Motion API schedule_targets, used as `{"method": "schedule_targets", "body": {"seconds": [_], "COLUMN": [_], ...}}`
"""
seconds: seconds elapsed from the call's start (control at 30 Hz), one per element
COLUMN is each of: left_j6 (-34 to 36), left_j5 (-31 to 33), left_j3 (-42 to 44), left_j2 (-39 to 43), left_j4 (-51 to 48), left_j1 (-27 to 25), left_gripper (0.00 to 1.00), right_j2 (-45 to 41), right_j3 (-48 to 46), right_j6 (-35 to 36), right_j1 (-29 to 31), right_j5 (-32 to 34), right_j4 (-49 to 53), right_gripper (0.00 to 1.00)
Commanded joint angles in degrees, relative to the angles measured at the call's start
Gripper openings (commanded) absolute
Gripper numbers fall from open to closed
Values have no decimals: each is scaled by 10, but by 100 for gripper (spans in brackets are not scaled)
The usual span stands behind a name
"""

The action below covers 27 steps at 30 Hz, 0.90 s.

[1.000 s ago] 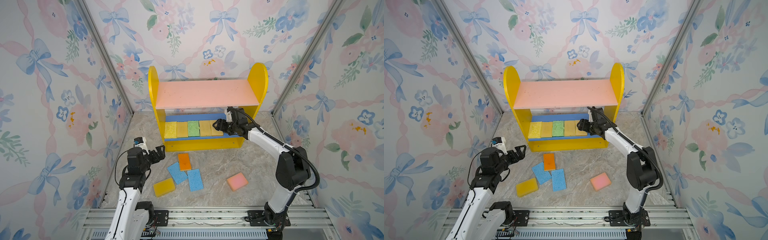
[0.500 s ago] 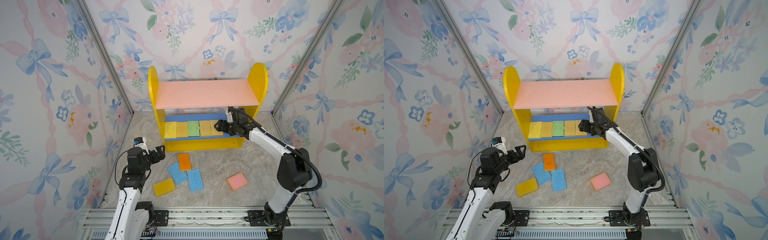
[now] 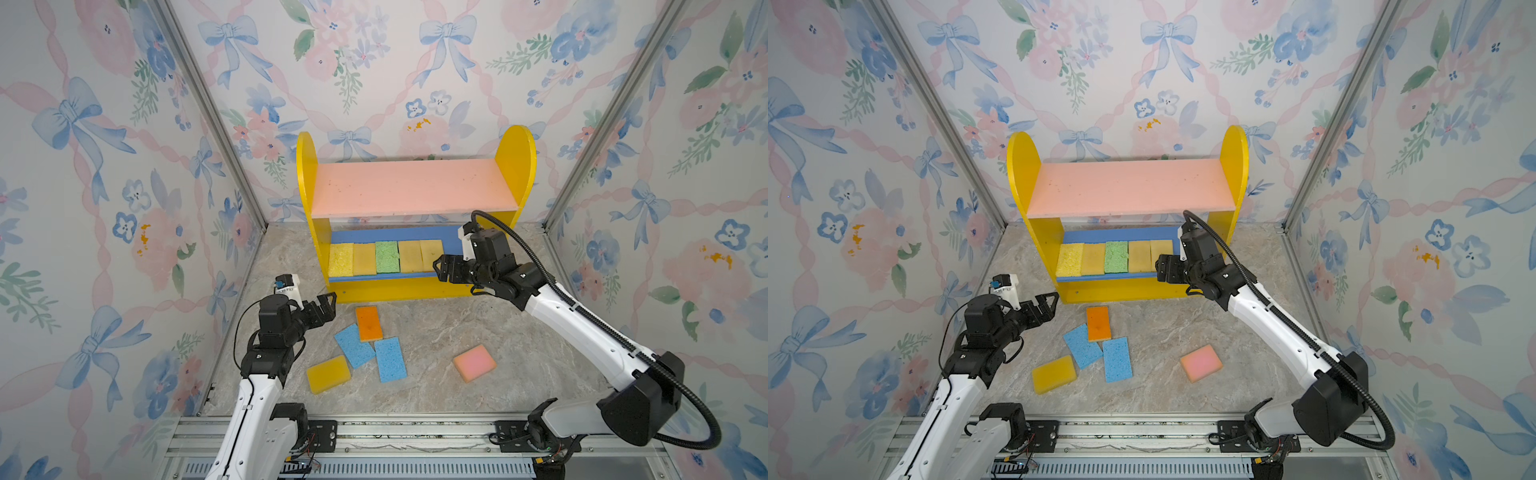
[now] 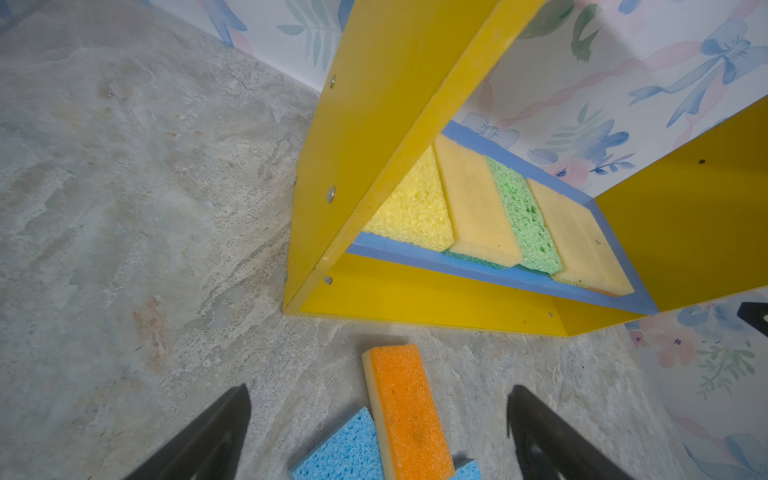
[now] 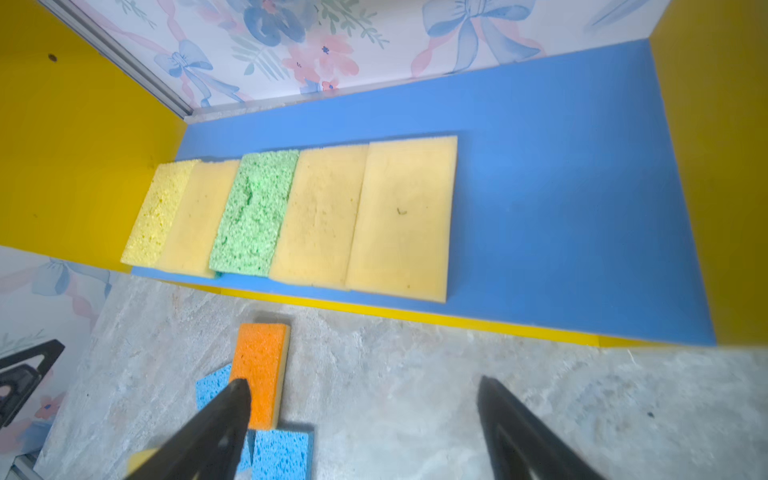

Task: Place and organize the cleaning sponges onto the shelf
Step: 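Move the right gripper down to the pink sponge on the floor and grasp it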

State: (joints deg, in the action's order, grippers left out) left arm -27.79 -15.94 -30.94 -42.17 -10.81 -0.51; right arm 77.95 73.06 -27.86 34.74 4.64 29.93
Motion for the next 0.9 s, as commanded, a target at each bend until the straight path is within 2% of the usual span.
{"method": "schedule_targets", "body": {"seconds": [0.0, 0.03, 0.13, 0.37, 0.5, 0.63, 0.87], "left_j6": [17, 18, 17, 19, 18, 15, 13], "left_j5": [-38, -45, -62, -70, -70, -60, -59], "left_j3": [10, 11, 14, 14, 15, 17, 17], "left_j2": [2, 1, -6, -23, -32, -34, -39], "left_j4": [19, 22, 30, 31, 31, 31, 30], "left_j1": [-21, -29, -53, -108, -122, -122, -122], "left_gripper": [98, 98, 98, 98, 98, 98, 98], "right_j2": [-69, -92, -165, -277, -314, -312, -234], "right_j3": [-75, -98, -175, -277, -333, -361, -353], "right_j6": [-74, -112, -201, -321, -383, -444, -553], "right_j1": [39, 44, 46, 55, 54, 58, 78], "right_j5": [93, 99, 87, 61, 43, 29, 34], "right_j4": [106, 122, 179, 311, 303, 251, 207], "right_gripper": [95, 98, 97, 97, 97, 97, 97]}}
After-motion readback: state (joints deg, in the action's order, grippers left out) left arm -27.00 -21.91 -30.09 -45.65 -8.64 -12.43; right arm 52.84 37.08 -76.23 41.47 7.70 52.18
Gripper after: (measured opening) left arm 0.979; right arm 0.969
